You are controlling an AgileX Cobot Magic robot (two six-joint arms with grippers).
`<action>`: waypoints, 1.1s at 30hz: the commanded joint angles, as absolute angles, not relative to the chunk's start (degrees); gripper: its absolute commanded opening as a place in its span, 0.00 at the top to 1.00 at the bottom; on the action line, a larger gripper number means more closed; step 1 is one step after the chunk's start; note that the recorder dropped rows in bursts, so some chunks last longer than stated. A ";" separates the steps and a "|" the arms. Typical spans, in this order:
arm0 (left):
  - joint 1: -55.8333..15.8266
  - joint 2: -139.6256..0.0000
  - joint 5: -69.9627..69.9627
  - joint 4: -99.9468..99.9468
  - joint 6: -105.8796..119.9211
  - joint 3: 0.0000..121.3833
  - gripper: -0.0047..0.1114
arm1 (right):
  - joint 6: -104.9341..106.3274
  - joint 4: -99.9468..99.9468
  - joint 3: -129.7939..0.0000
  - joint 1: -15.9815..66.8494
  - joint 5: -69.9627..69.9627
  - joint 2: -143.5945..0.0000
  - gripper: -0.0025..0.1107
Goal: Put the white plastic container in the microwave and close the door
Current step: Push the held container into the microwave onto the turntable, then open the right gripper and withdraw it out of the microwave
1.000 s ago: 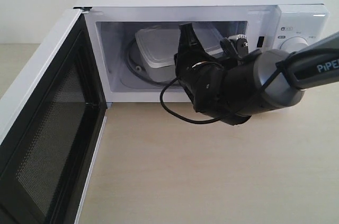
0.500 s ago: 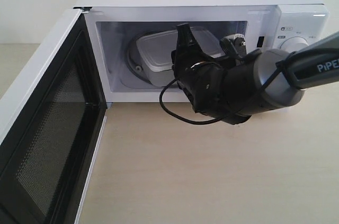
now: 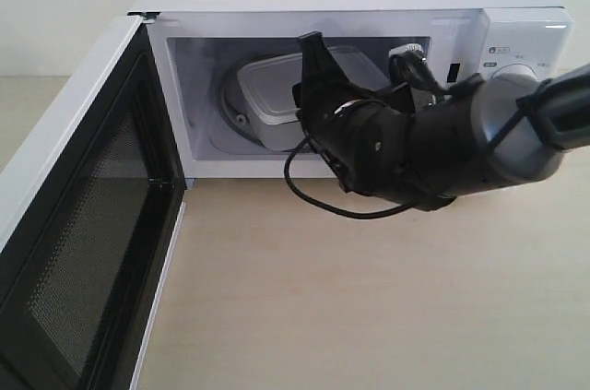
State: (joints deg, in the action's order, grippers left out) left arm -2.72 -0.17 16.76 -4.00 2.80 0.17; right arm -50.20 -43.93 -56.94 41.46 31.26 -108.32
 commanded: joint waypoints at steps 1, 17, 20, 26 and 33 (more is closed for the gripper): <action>-2.55 0.00 16.77 -4.48 3.05 0.00 0.92 | -49.51 -43.47 -51.37 41.13 31.45 -104.33 0.67; -2.55 0.00 16.77 -4.48 3.05 0.00 0.92 | -34.32 -2.60 -46.74 41.24 24.41 -101.19 0.98; -2.55 0.00 16.77 -4.48 3.05 0.00 0.92 | -25.98 -2.60 -46.74 41.24 23.79 -101.19 0.98; -2.55 0.00 16.77 -4.48 3.05 0.00 0.92 | -12.63 -8.95 -46.74 41.24 25.22 -101.62 0.98; -2.55 0.00 16.77 -4.48 3.05 0.00 0.92 | -0.94 -21.35 -46.74 41.24 32.52 -106.24 0.98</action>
